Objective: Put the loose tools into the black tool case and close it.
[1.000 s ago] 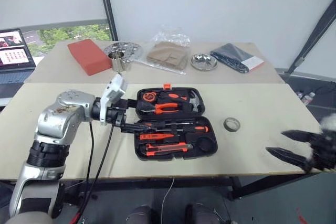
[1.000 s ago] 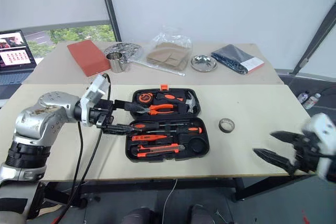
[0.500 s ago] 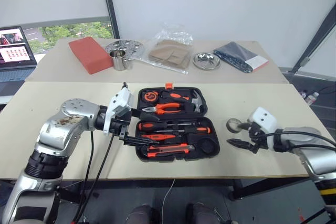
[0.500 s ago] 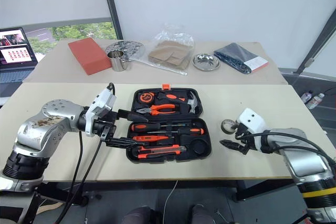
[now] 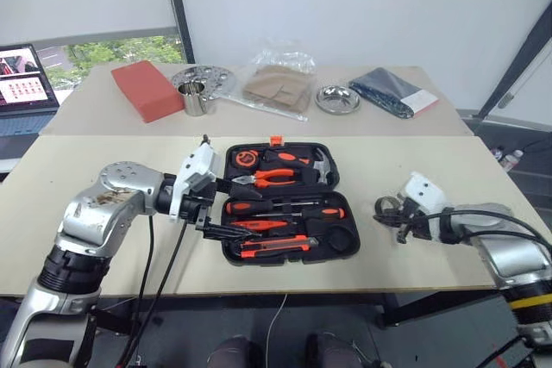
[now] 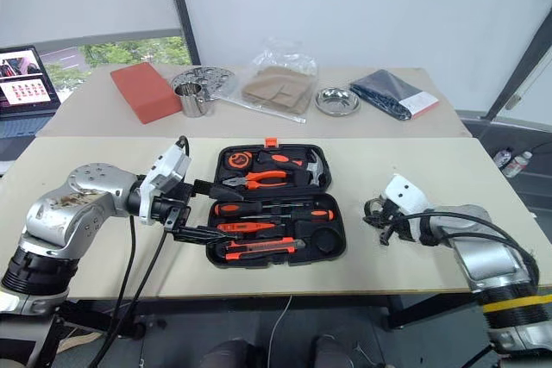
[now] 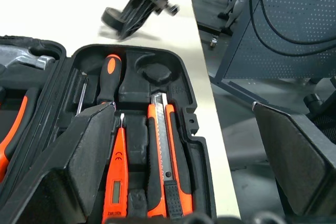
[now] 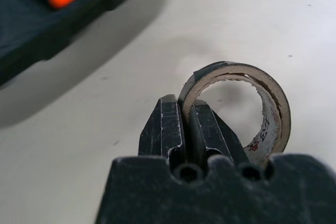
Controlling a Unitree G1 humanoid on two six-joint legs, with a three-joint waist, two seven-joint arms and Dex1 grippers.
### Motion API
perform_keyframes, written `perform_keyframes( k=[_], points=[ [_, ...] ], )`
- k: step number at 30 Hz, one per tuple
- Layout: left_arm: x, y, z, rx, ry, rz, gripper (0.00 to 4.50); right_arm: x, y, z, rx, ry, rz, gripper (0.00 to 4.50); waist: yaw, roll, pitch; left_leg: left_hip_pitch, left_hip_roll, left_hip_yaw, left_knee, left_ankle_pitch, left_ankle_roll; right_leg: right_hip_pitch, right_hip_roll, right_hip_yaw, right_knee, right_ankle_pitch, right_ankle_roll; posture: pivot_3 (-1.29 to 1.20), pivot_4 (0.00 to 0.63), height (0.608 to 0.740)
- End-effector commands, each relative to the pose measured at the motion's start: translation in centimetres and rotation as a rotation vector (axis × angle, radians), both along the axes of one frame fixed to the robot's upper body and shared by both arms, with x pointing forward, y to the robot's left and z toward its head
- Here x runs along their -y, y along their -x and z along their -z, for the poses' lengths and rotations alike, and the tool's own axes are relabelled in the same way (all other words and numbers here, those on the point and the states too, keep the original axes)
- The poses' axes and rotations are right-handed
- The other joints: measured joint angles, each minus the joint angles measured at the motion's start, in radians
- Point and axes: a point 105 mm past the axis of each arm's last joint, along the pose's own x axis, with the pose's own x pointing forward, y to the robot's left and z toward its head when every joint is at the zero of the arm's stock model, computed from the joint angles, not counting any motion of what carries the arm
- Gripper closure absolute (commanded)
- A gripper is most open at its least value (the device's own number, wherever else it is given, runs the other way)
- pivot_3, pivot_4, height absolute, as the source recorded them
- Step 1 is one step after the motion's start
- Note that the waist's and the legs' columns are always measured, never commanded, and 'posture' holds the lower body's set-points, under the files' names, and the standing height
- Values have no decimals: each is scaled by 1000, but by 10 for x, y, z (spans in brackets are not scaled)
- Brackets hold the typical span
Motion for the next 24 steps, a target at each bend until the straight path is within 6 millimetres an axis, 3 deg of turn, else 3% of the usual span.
perform_keyframes(
  k=[1,3,7,9,10,15,20,24],
  points=[
    [3,3,-8,47,-10,42,0,-42,33,-43,20,-114,-193,4431,-2,0,0,0,0,0,0,0,0,0,0,0,0,0,0,0,150,734],
    [3,4,-7,46,-13,48,0,-57,47,-42,-5,-123,-249,4431,-3,0,0,1,1,-1,0,0,0,0,0,0,0,0,0,0,150,734],
    [4,4,-6,45,-17,54,0,-74,54,-25,-33,-85,-273,4431,3,0,0,0,1,-1,0,0,0,1,0,-1,0,0,0,0,150,734],
    [5,3,-6,44,-20,55,0,-79,50,-13,-44,-61,-257,3690,6,0,0,0,0,-1,0,0,0,0,-1,-1,-1,0,0,0,150,734],
    [5,3,-6,43,-21,56,0,-82,48,-8,-46,-53,-255,3543,7,0,0,0,0,-1,0,0,0,0,-2,-1,-1,0,0,0,150,734],
    [6,1,-4,42,-21,55,0,-89,49,2,-76,-24,-278,1877,5,0,0,-2,0,-1,0,0,0,-1,-1,-2,0,0,-1,0,150,734],
    [1,-3,-3,46,-20,14,0,-79,56,-10,-96,-32,-280,1877,5,0,0,-2,0,-1,0,0,0,0,0,-3,-1,0,0,0,150,734],
    [-5,-5,-4,50,-9,-25,0,-62,64,1,-151,32,-286,1877,6,0,0,-2,0,-1,0,0,0,0,0,-3,-1,0,0,0,150,734]
  ],
)
